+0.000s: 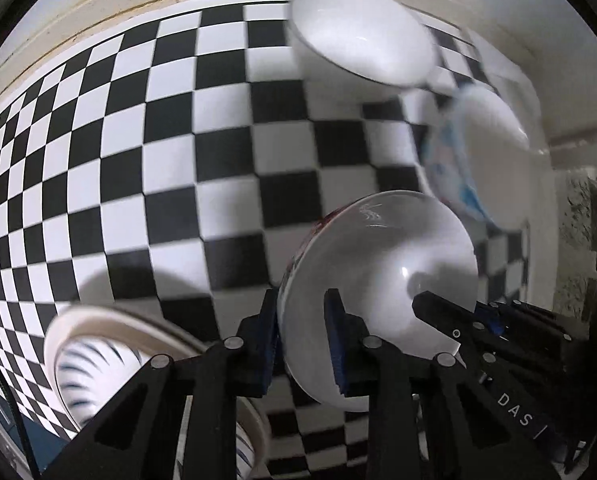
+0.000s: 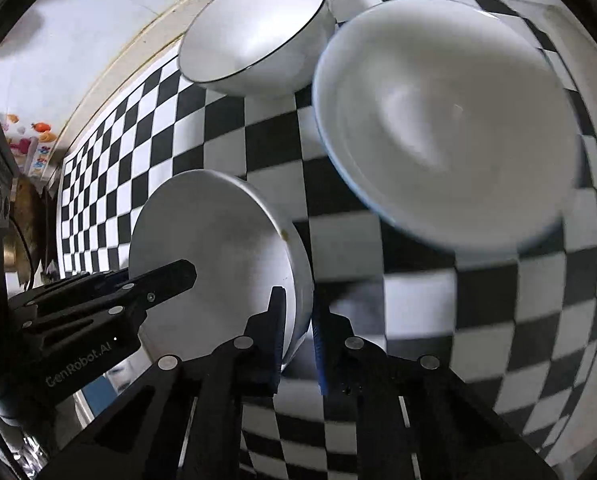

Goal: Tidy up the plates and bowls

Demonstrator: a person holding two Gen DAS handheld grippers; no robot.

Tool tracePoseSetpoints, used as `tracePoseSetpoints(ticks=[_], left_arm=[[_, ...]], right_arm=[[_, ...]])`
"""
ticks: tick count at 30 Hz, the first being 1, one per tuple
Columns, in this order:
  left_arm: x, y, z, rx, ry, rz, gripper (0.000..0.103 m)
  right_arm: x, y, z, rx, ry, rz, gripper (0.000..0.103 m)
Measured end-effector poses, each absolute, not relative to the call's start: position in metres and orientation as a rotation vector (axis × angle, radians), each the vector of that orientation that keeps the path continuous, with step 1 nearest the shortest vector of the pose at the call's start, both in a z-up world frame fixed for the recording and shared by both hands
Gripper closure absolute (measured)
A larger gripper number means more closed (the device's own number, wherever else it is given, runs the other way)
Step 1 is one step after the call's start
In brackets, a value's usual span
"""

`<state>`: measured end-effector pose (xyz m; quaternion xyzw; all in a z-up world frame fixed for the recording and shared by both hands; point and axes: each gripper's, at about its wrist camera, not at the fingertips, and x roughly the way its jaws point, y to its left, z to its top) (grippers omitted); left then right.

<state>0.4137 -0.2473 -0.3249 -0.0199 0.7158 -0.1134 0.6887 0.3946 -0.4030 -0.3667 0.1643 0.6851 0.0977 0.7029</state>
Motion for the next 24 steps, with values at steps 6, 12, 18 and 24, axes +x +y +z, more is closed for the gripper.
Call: tracePoseSetpoints(ticks=[6, 12, 18, 24], left_arm=[[0.372, -0.269, -0.321, -0.036, 1.633, -0.321, 0.083], [0.343, -0.289, -0.336, 0.011, 1.681, -0.358, 0.083], [0.339, -0.294, -0.348, 0.041, 1.708, -0.361, 0.083], [0.341, -0.299, -0.349, 0.065, 1.712, -0.366, 0.083]], right_arm=[[0.349, -0.422, -0.351, 0.367, 1.554, 0.228, 0.089], [0.309, -0.439, -0.350, 0.358, 1.575, 0.199, 0.089], [0.290, -0.453, -0.358, 0.379, 1.594, 0.179, 0.089], [0.290, -0.458, -0.363, 0.400, 1.606, 0.170, 0.089]])
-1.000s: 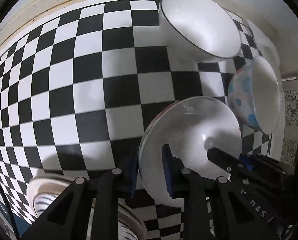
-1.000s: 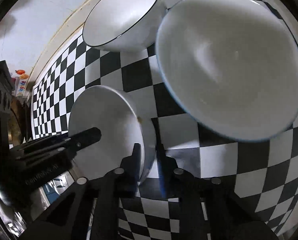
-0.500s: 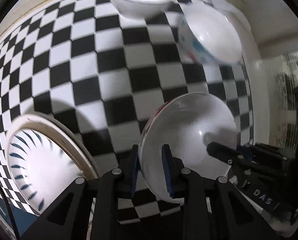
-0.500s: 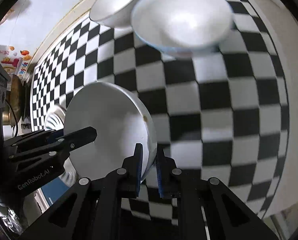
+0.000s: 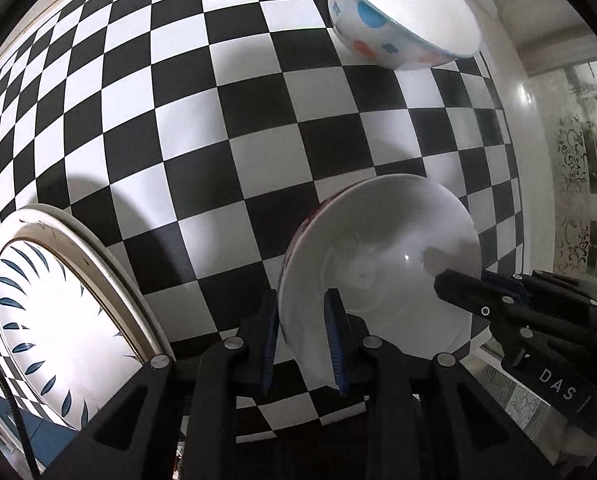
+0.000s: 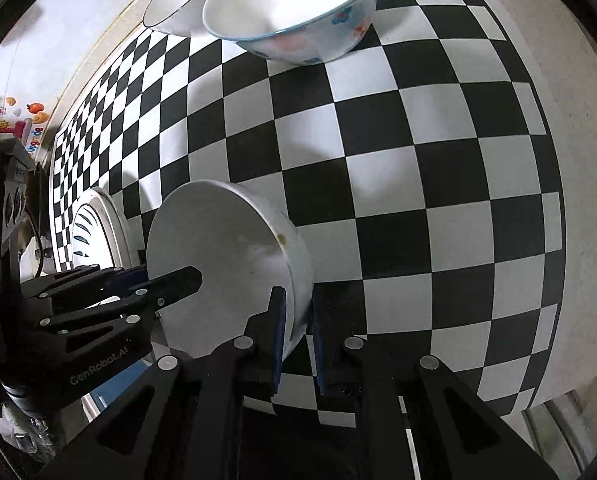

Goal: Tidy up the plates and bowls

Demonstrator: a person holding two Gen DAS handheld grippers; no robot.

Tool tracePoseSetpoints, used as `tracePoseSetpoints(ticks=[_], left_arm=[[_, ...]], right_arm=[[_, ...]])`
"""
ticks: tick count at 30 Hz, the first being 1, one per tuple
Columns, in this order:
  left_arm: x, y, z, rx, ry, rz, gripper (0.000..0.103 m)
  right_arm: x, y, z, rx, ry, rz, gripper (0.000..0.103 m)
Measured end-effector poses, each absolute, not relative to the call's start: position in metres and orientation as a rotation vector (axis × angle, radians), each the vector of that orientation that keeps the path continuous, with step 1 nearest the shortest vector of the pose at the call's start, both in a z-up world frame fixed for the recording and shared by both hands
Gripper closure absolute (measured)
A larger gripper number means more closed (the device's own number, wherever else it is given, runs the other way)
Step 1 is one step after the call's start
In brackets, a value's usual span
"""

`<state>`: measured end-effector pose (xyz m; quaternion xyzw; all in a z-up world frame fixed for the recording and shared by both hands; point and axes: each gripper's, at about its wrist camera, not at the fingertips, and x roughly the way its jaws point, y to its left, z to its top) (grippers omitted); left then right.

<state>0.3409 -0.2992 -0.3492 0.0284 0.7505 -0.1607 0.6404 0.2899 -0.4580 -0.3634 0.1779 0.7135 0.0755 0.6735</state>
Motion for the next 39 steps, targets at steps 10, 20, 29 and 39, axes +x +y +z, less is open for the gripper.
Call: tracePoseSetpoints(ticks=[10, 20, 29, 39], left_arm=[[0.383, -0.279, -0.281, -0.049, 1.572, -0.315, 0.078], [0.485, -0.334, -0.309, -0.098, 1.589, -0.366, 0.078], [0.496, -0.360, -0.337, -0.015, 1.590, -0.369, 0.082], [0.471, -0.362, -0.297, 0.028, 1.502, -0.392, 0.082]], right_arm=[[0.315, -0.492, -0.320, 0.479, 1.547, 0.180, 0.082], [0.419, -0.547, -0.317, 0.576, 1.415, 0.088, 0.061], [0.459, -0.543, -0.370, 0.583, 1.488, 0.073, 0.089], [0.445, -0.526, -0.350, 0.516, 1.438, 0.054, 0.091]])
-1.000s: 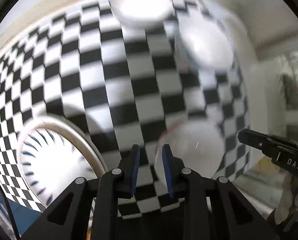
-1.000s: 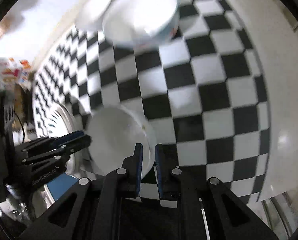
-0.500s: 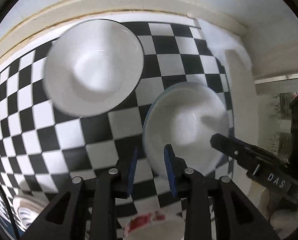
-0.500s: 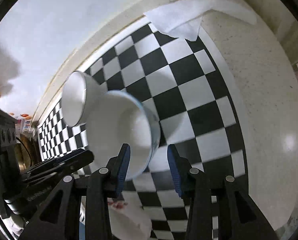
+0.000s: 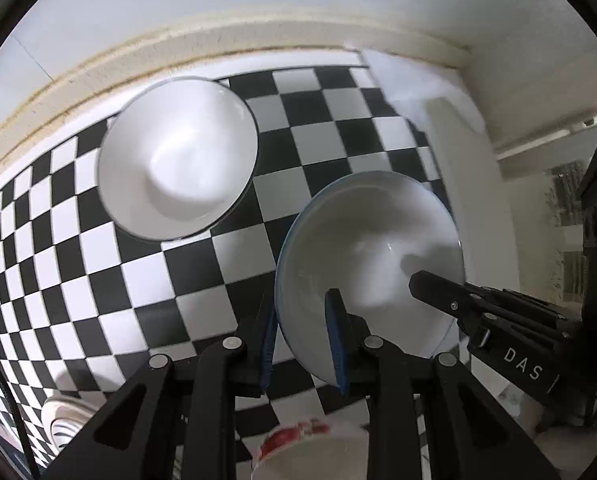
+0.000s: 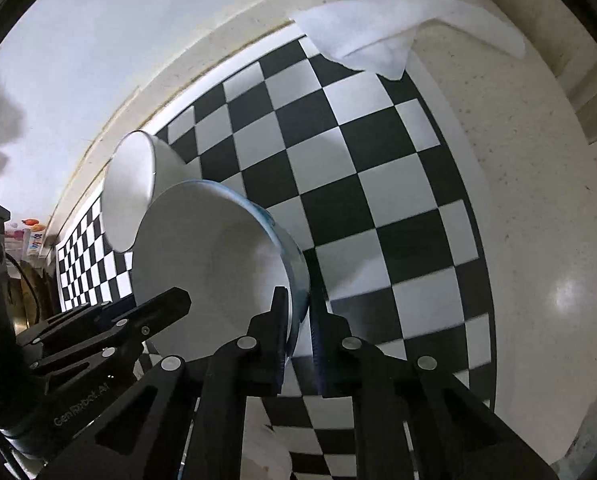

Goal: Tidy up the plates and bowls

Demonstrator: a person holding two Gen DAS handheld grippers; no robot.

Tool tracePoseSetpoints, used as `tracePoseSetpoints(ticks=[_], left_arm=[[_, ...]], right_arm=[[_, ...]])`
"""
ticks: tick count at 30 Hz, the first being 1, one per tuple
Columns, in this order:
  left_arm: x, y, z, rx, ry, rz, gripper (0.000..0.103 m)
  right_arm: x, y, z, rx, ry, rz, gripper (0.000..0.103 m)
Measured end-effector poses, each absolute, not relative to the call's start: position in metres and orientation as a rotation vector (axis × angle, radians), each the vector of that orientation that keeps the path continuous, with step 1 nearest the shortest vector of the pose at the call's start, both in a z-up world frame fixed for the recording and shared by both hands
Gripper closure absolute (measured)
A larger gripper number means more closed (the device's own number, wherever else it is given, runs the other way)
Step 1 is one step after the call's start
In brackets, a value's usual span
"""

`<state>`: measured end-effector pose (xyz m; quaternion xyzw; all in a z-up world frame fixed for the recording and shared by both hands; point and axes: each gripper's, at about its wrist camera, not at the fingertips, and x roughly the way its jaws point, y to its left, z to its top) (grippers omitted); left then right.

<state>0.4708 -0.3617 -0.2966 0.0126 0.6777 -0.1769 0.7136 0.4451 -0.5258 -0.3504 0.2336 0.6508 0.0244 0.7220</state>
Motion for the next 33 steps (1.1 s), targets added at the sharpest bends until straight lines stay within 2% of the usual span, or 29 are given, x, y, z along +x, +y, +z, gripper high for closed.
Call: tracePoseSetpoints(ticks=[7, 12, 22, 33], left_arm=[[0.429, -0.342, -0.251, 0.016, 1.457, -0.450, 0.082], [0.386, -0.324, -0.243, 0.031, 1.469, -0.474, 0.082], [0.338, -0.302, -0.274, 0.041, 1.548, -0.465, 0.082], [0.328, -0.301, -0.298, 0.073, 1.587, -0.441, 0.082]], right_arm=[[0.397, -0.520, -0.298, 0.527, 1.373, 0.069, 0.091], [0.350, -0.502, -0.281, 0.522, 1.372, 0.080, 0.091], [0.278, -0.472, -0.302, 0.517, 1.438, 0.069, 0.091], [0.264, -0.462, -0.325, 0.502, 1.482, 0.050, 0.090]])
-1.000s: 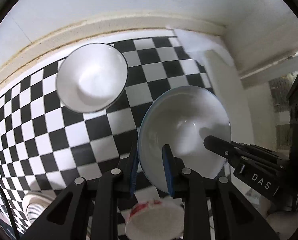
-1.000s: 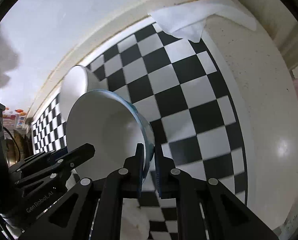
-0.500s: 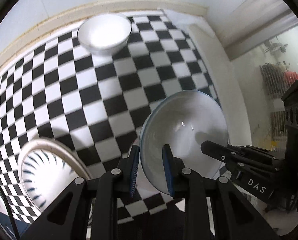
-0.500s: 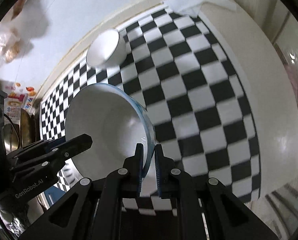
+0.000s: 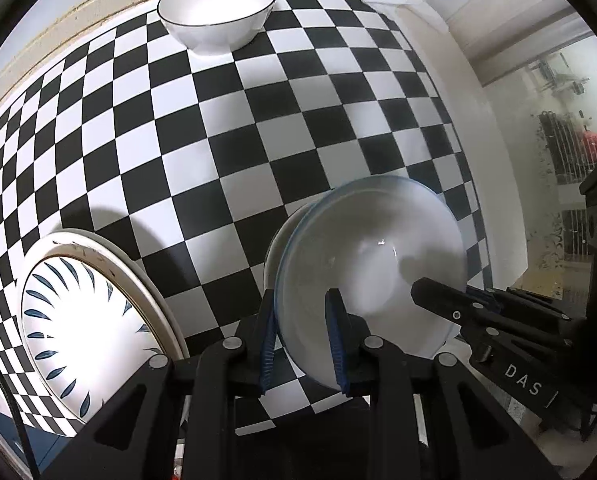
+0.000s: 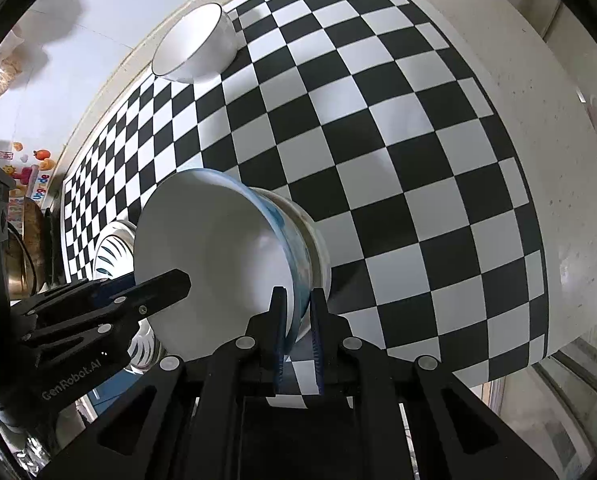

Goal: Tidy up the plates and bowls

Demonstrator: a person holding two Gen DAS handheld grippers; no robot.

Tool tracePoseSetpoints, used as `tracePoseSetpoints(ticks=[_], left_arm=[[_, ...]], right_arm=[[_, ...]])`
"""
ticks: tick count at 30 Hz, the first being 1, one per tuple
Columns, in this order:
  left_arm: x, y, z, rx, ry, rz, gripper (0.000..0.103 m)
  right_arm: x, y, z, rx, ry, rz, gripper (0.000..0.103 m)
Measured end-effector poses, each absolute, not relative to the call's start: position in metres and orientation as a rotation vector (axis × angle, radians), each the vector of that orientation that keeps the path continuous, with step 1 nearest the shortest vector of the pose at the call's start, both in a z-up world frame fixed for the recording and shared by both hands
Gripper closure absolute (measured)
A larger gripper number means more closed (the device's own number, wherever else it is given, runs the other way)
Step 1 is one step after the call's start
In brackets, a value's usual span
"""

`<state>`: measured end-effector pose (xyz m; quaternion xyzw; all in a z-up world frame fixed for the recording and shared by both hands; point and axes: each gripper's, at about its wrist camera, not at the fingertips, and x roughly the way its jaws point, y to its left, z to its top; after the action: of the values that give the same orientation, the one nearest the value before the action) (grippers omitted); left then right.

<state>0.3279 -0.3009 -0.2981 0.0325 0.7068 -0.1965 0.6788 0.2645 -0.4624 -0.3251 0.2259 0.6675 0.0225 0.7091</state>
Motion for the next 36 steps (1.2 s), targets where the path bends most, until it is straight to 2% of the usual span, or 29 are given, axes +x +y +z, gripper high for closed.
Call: tracePoseSetpoints(ticks=[19, 28, 30, 32, 33, 36], left_arm=[[0.332, -0.299, -0.313, 0.099, 1.616, -0.417, 0.082], [0.362, -0.271, -0.257, 0.012, 1.512, -0.386, 0.081], [0.386, -0.260, -0.248, -0.052, 1.492, -0.360, 0.078], [0.415, -0.251, -0.246, -0.099, 1.478, -0.324, 0.077], [0.430, -0.246, -0.248, -0.120, 1.478, -0.303, 0.077], [0.476, -0.235, -0.261, -0.181, 1.483, -0.241, 0.077]], right_arm=[[0.272, -0.454, -0.333, 0.467, 1.543, 0.055, 0.088], [0.282, -0.468, -0.302, 0.507, 1.517, 0.116, 0.087], [0.294, -0.472, -0.290, 0.504, 1.493, 0.121, 0.084], [0.317, -0.475, -0.278, 0.512, 1.457, 0.140, 0.062], [0.330, -0.475, -0.274, 0.517, 1.443, 0.152, 0.058], [0.384, -0.474, -0.272, 0.539, 1.396, 0.180, 0.056]])
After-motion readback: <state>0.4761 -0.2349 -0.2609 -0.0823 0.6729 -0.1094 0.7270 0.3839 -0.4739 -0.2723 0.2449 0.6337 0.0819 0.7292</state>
